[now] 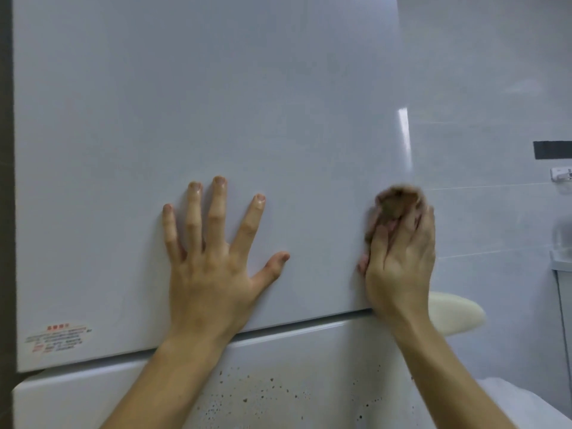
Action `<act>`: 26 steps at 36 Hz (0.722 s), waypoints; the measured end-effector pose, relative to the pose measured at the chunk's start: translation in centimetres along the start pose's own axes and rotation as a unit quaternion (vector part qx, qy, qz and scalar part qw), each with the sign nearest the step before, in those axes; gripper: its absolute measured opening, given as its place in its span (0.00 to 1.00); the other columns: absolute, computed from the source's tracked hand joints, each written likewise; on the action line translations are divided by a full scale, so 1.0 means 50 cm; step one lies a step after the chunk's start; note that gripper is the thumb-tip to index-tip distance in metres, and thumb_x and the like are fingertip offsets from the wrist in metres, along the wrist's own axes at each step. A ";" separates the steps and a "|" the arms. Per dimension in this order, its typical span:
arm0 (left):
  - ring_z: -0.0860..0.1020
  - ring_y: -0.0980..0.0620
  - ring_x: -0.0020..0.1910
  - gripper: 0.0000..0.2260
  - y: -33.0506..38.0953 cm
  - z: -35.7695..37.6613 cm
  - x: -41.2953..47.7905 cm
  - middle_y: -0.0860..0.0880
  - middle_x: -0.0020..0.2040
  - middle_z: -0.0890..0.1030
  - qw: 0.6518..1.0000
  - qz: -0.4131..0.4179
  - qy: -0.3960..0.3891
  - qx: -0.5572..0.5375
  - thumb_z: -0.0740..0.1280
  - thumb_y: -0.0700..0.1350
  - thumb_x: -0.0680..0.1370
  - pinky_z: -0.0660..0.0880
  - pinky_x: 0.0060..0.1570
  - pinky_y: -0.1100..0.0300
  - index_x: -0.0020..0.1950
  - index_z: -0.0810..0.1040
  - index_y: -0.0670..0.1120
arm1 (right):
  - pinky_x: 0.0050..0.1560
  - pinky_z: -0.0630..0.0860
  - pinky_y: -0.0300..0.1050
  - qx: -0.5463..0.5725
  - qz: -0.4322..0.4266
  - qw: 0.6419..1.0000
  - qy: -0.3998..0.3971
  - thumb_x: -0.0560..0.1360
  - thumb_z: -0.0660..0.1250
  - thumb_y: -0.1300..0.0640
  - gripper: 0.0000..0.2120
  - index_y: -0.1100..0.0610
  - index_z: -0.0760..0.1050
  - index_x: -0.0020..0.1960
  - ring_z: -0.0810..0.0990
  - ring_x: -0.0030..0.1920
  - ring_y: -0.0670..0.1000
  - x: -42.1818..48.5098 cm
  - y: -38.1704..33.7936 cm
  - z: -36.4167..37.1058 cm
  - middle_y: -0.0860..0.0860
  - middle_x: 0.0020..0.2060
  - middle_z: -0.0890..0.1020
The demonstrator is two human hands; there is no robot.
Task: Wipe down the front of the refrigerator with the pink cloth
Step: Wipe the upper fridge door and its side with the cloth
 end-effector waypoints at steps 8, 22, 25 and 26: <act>0.58 0.33 0.82 0.34 -0.004 -0.009 0.001 0.38 0.83 0.61 1.000 0.002 0.004 -0.008 0.62 0.68 0.81 0.53 0.78 0.29 0.82 0.68 0.52 | 0.81 0.31 0.49 0.000 -0.044 0.997 -0.066 0.85 0.45 0.40 0.33 0.51 0.42 0.86 0.31 0.83 0.53 -0.074 -0.009 0.002 0.55 0.84 0.37; 0.56 0.38 0.84 0.33 -0.018 -0.037 0.004 0.42 0.84 0.60 0.998 -0.009 -0.047 -0.048 0.64 0.66 0.79 0.51 0.81 0.36 0.81 0.70 0.52 | 0.84 0.40 0.57 0.032 -0.064 0.997 -0.042 0.86 0.49 0.41 0.28 0.47 0.55 0.84 0.39 0.85 0.56 0.043 -0.086 0.019 0.56 0.85 0.47; 0.56 0.41 0.84 0.33 -0.035 -0.043 0.004 0.44 0.85 0.60 0.997 -0.004 -0.056 -0.054 0.61 0.66 0.80 0.52 0.82 0.38 0.81 0.68 0.51 | 0.83 0.43 0.59 0.023 -0.113 0.992 -0.054 0.87 0.51 0.45 0.27 0.50 0.55 0.85 0.40 0.85 0.58 -0.070 -0.068 0.013 0.57 0.85 0.46; 0.56 0.42 0.84 0.33 -0.039 -0.045 0.002 0.45 0.85 0.59 0.997 -0.002 -0.058 -0.054 0.60 0.66 0.80 0.52 0.82 0.39 0.82 0.68 0.51 | 0.83 0.43 0.59 0.015 -0.130 0.989 -0.065 0.87 0.50 0.45 0.27 0.50 0.54 0.85 0.41 0.85 0.59 -0.107 -0.063 0.012 0.57 0.85 0.46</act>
Point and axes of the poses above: each hand's wrist, its own x-axis towards the middle knuckle, its own z-axis out of the palm, y = z × x, the point moved 2 cm from there along x, towards the middle knuckle
